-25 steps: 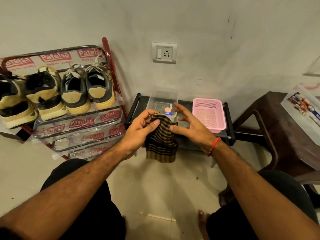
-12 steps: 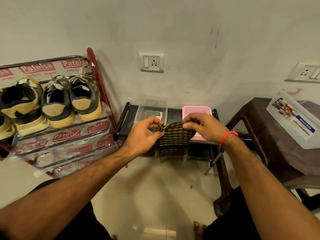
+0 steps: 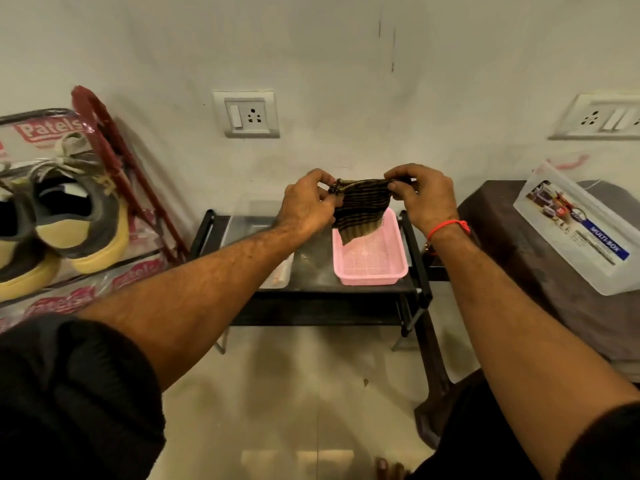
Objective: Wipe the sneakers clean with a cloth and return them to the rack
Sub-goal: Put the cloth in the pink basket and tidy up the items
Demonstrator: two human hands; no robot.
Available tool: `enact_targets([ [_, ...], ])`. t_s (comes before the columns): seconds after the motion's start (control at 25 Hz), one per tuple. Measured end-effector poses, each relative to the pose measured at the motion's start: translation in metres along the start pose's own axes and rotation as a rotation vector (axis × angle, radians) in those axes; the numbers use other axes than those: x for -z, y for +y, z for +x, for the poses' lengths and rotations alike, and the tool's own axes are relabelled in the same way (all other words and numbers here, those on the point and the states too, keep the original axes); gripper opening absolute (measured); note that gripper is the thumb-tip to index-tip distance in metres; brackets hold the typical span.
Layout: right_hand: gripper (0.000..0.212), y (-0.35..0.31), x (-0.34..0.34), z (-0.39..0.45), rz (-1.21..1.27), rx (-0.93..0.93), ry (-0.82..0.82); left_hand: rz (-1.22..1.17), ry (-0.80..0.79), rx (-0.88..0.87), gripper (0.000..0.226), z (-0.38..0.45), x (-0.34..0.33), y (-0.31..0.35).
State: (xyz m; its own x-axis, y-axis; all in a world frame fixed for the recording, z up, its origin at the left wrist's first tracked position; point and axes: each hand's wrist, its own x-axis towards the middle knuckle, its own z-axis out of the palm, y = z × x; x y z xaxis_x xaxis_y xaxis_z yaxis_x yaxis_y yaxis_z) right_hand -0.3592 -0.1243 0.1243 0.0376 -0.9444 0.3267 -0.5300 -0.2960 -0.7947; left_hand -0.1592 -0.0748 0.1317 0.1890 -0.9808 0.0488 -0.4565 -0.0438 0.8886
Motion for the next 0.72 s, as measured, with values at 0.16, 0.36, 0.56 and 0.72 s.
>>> enact_targets([
  [0.16,0.016,0.029,-0.011,0.004,-0.091,-0.092,-0.067,-0.005,-0.057,0.14,0.028,0.015,-0.029,-0.029],
  [0.36,0.012,0.053,-0.026,0.005,-0.102,-0.23,-0.118,0.019,-0.116,0.235,0.025,0.025,-0.051,-0.055],
  [0.56,0.016,0.044,-0.027,0.005,-0.063,-0.149,0.056,-0.086,-0.019,0.184,0.021,0.043,-0.058,-0.047],
  [0.72,0.015,0.046,-0.027,0.002,-0.105,-0.147,-0.065,0.023,-0.055,0.156,0.022,0.041,-0.058,-0.059],
])
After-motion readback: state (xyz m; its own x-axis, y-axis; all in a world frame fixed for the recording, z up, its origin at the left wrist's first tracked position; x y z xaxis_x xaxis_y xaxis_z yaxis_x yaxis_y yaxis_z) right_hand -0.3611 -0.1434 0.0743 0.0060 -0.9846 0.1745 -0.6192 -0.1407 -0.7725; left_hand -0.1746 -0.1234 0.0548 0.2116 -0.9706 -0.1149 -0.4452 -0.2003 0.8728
